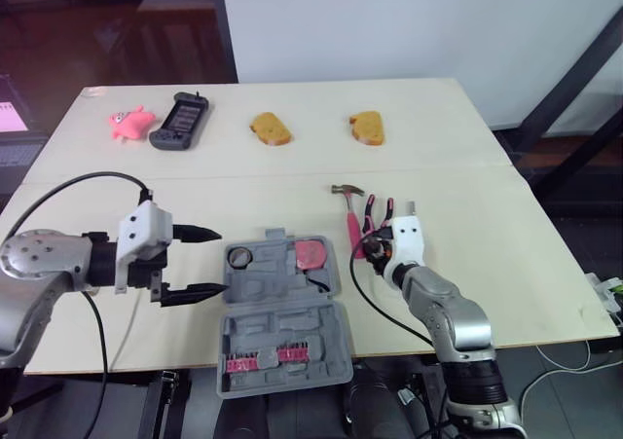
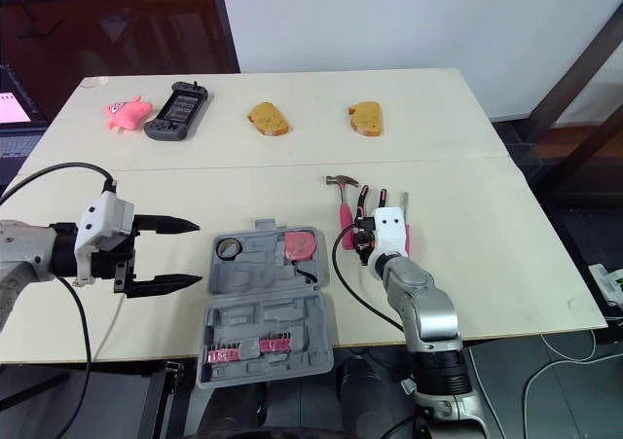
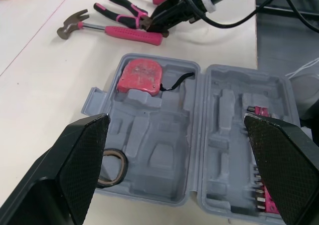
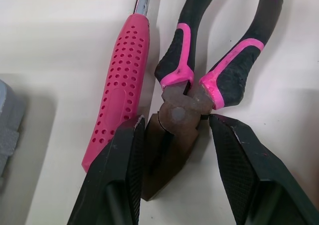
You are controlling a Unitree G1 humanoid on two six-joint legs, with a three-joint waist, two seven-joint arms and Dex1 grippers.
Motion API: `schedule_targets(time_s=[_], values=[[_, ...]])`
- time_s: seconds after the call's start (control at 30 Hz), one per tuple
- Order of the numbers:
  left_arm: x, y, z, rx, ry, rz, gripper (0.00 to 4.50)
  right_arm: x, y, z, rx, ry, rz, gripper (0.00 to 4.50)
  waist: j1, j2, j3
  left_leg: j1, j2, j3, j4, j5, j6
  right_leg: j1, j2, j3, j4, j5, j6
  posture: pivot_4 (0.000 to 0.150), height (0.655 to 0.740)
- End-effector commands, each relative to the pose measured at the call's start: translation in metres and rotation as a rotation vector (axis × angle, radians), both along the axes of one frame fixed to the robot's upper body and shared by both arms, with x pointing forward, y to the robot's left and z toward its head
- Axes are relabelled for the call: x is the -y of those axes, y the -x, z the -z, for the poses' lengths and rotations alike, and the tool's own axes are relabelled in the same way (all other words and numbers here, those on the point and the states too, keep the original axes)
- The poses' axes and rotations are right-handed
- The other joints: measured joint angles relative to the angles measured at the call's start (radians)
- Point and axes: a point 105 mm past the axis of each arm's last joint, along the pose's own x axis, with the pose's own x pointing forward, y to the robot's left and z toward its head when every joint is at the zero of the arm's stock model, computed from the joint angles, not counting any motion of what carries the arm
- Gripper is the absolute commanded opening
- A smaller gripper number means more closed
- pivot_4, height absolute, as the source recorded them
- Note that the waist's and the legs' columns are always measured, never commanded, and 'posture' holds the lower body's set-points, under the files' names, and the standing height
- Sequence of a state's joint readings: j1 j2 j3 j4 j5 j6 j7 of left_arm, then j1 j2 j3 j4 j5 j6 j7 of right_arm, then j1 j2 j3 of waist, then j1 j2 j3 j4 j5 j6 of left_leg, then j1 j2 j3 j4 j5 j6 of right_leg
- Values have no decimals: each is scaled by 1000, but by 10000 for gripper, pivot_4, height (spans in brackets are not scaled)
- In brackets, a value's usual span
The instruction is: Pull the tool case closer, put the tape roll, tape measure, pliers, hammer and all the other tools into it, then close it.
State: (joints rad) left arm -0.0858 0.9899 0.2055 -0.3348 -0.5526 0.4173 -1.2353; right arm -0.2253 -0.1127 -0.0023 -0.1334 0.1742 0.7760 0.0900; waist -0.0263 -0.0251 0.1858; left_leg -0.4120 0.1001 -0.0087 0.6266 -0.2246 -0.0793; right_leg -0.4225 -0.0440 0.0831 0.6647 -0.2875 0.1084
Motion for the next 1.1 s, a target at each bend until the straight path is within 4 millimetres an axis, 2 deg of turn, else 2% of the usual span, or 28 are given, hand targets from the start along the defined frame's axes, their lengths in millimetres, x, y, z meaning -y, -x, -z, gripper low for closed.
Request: schedule_targets(time_s=[0.03, 0.13, 0.3, 0.67, 0.97, 1.1], values=[[1, 1, -5, 35, -10, 11, 45000, 2, -1, 4, -18, 30, 9, 21792, -2, 0, 0, 0, 0, 0, 0, 0, 0, 0, 0, 0, 0, 0, 0, 1500, 7238], [2, 1, -4, 35, -8, 10, 45000, 14, -4, 5, -20, 68, 51, 21792, -10, 0, 0, 0, 0, 0, 0, 0, 0, 0, 0, 0, 0, 0, 0, 1500, 7238], [2, 2, -3, 32, -7, 10, 45000, 33, -7, -3, 15, 86, 98, 21792, -10, 0, 0, 0, 0, 0, 0, 0, 0, 1, 0, 0, 0, 0, 0, 1500, 7238], [6, 0, 0, 34, 1, 11, 45000, 26, -11, -6, 37, 95, 42, 21792, -13, 0, 0, 0, 0, 0, 0, 0, 0, 1, 0, 0, 0, 0, 0, 1500, 7238], [7, -1, 1, 34, 1, 8, 45000, 23, -26, -1, 54, 107, 3, 21792, -18, 0, 0, 0, 0, 0, 0, 0, 0, 1, 0, 0, 0, 0, 0, 1500, 7238], [7, -1, 1, 34, 2, 5, 45000, 26, -27, 4, 53, 113, 4, 9862, -18, 0, 0, 0, 0, 0, 0, 0, 0, 1, 0, 0, 0, 0, 1, 1500, 7238]])
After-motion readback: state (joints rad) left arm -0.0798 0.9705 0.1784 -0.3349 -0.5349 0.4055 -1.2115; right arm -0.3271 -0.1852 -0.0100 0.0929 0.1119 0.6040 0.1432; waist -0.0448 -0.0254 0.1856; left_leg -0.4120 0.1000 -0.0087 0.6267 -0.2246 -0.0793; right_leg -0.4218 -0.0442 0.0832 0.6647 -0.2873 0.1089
